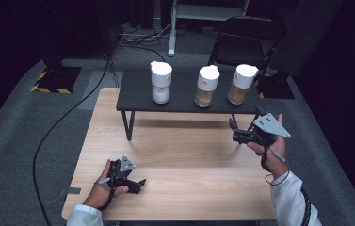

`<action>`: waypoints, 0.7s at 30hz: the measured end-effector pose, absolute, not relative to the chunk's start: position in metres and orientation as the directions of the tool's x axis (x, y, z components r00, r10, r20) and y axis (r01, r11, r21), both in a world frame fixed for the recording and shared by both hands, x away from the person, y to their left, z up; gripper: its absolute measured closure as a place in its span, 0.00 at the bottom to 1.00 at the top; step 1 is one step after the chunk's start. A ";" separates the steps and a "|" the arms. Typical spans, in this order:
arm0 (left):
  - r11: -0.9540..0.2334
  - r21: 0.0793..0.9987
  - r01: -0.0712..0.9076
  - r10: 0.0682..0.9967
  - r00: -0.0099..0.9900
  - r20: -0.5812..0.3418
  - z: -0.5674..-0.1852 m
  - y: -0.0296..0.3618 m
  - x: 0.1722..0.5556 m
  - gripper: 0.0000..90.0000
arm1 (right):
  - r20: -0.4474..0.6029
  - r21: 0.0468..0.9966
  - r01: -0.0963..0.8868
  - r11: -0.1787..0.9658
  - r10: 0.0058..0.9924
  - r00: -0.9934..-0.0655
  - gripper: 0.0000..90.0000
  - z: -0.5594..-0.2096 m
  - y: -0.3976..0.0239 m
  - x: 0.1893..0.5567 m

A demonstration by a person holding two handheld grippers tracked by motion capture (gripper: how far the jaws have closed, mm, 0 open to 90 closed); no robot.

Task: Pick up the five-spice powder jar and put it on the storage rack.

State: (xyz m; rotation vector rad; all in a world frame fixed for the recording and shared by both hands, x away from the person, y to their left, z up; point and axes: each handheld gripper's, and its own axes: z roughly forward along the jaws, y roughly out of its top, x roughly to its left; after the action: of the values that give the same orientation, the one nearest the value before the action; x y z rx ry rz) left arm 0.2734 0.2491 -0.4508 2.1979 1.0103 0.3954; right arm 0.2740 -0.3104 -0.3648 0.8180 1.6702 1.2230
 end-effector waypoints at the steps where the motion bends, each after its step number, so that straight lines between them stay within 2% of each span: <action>1: -0.470 0.689 0.552 0.757 0.653 -0.006 -0.451 0.249 0.273 0.00 | -0.271 0.954 0.008 0.298 0.877 -0.396 0.01 -0.367 -0.311 0.272; 21: -0.469 0.689 0.552 0.758 0.652 -0.006 -0.451 0.249 0.273 0.00 | -0.298 0.939 0.025 0.344 0.845 -0.444 0.01 -0.411 -0.315 0.254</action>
State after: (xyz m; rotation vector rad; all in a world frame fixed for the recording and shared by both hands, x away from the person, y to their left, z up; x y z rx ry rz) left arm 0.2731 0.2489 -0.4508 2.1970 1.0121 0.3964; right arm 0.2543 -0.3153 -0.4113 0.7759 1.7503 1.2026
